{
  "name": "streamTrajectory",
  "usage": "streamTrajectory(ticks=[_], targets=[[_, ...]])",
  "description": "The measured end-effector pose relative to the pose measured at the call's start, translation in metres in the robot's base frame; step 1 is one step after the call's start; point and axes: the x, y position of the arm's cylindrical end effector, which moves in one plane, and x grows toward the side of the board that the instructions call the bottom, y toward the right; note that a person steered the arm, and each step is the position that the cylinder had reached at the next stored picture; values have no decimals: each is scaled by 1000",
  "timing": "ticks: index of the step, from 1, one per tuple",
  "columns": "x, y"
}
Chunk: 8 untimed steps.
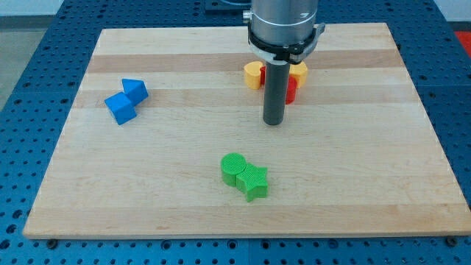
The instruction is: Slide the yellow heart towards the yellow hexagon
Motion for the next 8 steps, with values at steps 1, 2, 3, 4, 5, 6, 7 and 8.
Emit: streamTrajectory(ticks=[1, 2, 3, 4, 5, 6, 7, 8], targets=[[0, 0], [-7, 0], [-22, -8], [-27, -23], [-37, -28], [-37, -28], [-37, -28], [-37, -21]])
